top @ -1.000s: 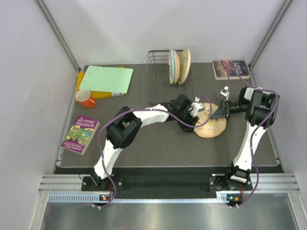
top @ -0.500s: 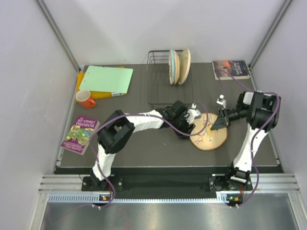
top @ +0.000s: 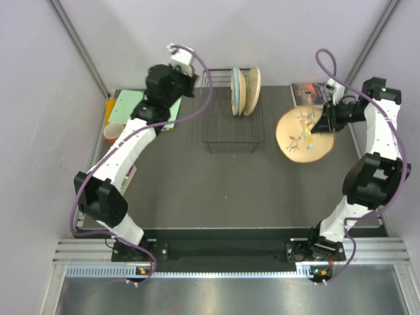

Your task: Load the plates into the dish rack

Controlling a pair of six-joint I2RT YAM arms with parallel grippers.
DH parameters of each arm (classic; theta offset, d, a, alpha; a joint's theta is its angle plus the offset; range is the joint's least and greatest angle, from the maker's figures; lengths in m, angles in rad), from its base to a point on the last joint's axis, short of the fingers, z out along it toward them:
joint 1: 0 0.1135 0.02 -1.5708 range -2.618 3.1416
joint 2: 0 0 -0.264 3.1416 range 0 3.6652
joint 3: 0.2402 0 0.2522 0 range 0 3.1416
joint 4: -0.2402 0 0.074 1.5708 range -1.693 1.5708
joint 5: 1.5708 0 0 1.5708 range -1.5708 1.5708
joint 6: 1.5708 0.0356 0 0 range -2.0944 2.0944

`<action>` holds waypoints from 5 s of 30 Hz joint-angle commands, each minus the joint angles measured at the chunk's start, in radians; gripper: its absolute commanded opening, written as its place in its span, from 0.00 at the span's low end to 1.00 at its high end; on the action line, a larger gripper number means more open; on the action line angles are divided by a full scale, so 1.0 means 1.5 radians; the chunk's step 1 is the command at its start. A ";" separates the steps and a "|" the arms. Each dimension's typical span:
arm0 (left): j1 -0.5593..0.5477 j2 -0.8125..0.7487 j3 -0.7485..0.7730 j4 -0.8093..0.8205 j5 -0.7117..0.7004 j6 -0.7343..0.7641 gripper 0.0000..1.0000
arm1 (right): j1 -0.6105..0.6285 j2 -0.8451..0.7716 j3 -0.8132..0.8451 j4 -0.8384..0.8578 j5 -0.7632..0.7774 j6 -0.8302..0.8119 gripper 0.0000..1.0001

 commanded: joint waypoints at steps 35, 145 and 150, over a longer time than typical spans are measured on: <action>0.075 0.398 0.161 -0.061 0.038 -0.163 0.00 | 0.590 0.079 0.472 0.602 0.821 0.466 0.00; 0.217 -0.324 -0.387 -0.103 0.084 -0.165 0.99 | 0.574 0.466 0.412 0.753 1.106 0.386 0.00; 0.218 -0.332 -0.392 -0.108 0.081 -0.160 0.99 | 0.575 0.462 0.397 0.746 1.136 0.424 0.02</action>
